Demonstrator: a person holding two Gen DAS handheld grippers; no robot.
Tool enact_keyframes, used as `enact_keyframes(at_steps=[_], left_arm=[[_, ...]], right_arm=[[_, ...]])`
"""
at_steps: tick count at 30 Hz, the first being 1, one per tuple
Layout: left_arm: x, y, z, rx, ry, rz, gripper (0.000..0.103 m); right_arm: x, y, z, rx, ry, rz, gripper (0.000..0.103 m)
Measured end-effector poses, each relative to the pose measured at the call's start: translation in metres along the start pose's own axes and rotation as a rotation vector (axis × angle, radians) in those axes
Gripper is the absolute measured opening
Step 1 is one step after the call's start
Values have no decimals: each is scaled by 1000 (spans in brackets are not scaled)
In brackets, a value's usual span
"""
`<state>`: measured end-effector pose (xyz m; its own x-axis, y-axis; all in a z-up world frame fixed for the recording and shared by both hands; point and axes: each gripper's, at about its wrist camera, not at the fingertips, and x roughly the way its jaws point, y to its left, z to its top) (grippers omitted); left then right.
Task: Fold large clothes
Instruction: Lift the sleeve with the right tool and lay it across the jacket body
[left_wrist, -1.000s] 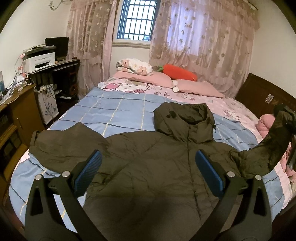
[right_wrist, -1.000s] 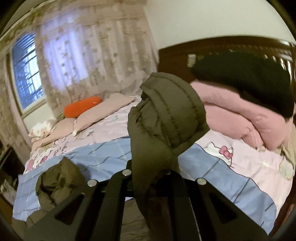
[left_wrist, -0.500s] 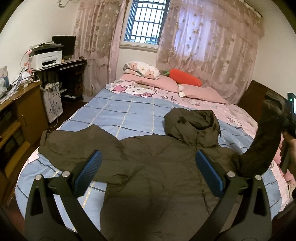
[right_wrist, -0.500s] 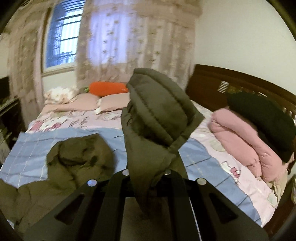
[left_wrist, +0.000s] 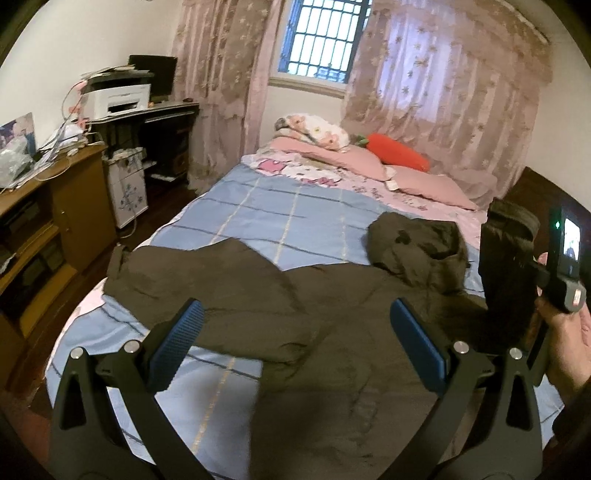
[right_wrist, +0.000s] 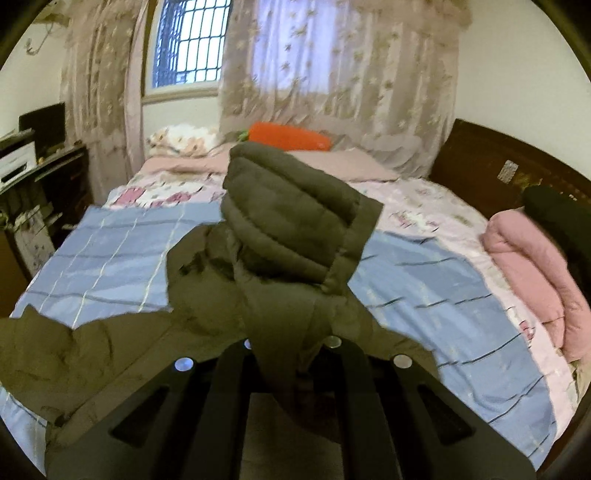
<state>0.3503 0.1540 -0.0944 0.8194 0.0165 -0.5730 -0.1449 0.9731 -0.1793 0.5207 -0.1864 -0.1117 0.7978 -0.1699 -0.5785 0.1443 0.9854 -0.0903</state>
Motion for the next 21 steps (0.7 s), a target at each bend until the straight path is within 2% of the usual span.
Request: enact_keyframes(at_steps=[7, 15, 18, 19, 20, 21], left_arm=[[4, 32, 1, -44, 10, 43, 101], [12, 54, 1, -90, 29, 69, 101], [16, 58, 0, -94, 38, 75, 101], [17, 59, 0, -96, 38, 76, 101], [17, 60, 0, -98, 39, 77, 101], [17, 60, 0, -99, 39, 77, 101]], right_arm=[[41, 40, -32, 36, 107, 60, 5], [78, 78, -73, 62, 245, 107, 16], [88, 84, -86, 69, 294, 133, 26], [90, 85, -89, 77, 307, 149, 37], [90, 86, -92, 101, 317, 192, 59], [89, 88, -94, 124, 322, 247, 74]])
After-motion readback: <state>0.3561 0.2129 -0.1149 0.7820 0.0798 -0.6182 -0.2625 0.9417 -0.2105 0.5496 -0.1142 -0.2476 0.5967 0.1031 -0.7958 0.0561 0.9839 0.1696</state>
